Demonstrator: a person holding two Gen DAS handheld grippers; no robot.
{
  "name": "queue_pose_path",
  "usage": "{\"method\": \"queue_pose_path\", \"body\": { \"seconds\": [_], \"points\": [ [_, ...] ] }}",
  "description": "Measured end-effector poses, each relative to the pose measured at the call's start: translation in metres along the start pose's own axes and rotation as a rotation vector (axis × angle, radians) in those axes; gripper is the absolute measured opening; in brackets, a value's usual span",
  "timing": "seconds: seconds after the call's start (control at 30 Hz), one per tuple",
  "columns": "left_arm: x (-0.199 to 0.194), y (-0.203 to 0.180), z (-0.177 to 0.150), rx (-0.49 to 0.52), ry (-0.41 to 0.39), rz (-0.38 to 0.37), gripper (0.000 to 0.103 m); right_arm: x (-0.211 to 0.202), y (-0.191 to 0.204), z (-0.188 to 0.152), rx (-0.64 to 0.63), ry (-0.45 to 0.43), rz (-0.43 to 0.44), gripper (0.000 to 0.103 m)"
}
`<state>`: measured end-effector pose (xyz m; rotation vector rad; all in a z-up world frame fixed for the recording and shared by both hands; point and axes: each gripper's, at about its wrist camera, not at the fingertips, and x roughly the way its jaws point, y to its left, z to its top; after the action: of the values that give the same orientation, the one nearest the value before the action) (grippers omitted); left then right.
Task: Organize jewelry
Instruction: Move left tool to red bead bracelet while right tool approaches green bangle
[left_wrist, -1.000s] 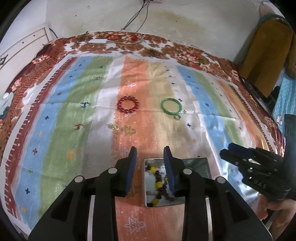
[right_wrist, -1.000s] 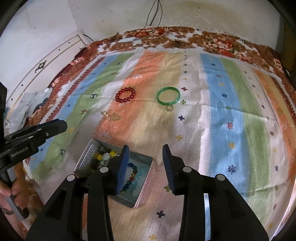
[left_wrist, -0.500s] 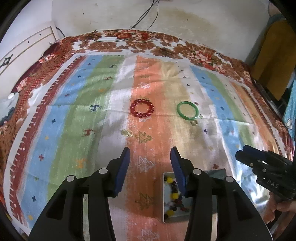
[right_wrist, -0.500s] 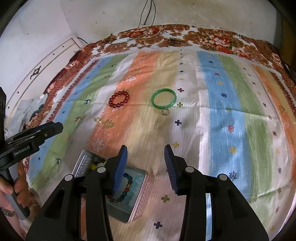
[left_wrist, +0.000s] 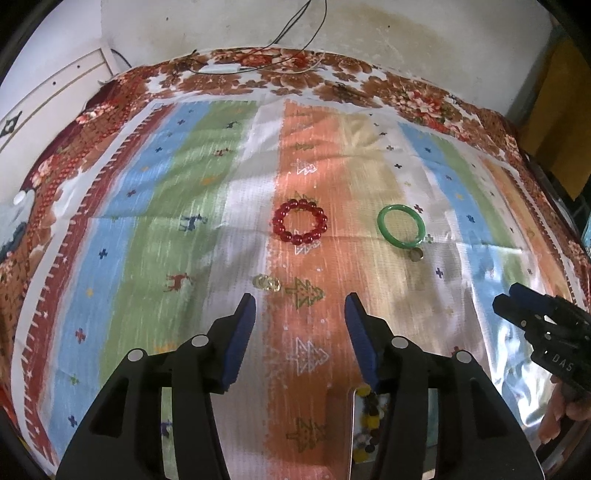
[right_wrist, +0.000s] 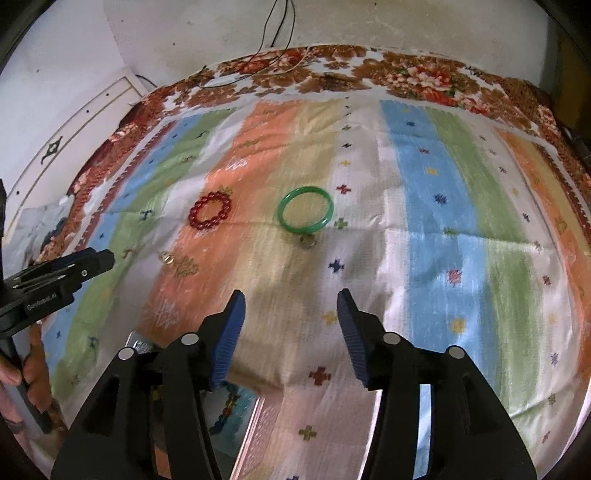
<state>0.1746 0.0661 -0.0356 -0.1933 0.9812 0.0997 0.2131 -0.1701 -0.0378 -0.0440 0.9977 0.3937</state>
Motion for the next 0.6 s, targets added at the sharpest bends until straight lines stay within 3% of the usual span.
{"method": "queue_pose_path", "body": {
  "seconds": [0.6],
  "points": [
    [0.028, -0.006, 0.016, 0.01, 0.011, 0.02, 0.055, 0.021, 0.005, 0.022, -0.051, -0.021, -0.06, 0.06]
  ]
}}
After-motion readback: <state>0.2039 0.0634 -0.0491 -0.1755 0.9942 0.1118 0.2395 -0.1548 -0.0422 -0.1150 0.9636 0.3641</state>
